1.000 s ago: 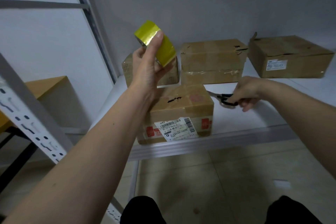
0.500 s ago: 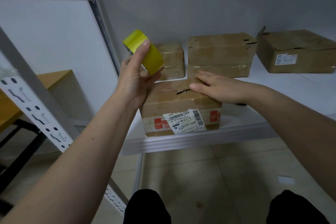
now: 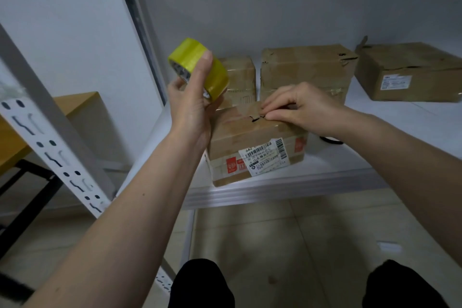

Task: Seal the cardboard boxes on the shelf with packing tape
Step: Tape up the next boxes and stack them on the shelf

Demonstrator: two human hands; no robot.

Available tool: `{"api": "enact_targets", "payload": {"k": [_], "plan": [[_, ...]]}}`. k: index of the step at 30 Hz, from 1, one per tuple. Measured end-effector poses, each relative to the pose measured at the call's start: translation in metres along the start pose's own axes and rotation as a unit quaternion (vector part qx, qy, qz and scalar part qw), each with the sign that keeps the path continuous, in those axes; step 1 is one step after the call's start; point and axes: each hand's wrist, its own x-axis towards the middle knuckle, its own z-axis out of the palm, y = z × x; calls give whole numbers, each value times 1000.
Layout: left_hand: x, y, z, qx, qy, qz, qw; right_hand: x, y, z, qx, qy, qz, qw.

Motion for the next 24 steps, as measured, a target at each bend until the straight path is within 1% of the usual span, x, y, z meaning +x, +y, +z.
{"api": "enact_targets", "payload": {"k": [3, 6, 9, 13, 21, 23, 24], "plan": [[-2, -3, 2, 21, 5, -1, 1000, 3, 0, 0, -45, 5, -36, 998], [-2, -3, 3, 35, 8, -3, 999, 4, 2, 2, -49, 10, -61, 997], [-1, -2, 2, 37, 7, -7, 999, 4, 3, 1, -33, -10, -55, 998], [-1, -3, 3, 45, 6, -8, 999, 2, 6, 1, -46, -39, -64, 996], [-2, -5, 3, 59, -9, 2, 998, -2, 8, -2, 5, -73, -41, 996], [-3, -5, 3, 58, -12, 6, 998, 2, 7, -7, 31, -57, -27, 998], [-3, -5, 3, 60, -13, 8, 998, 3, 7, -8, 25, -47, -22, 998]]}}
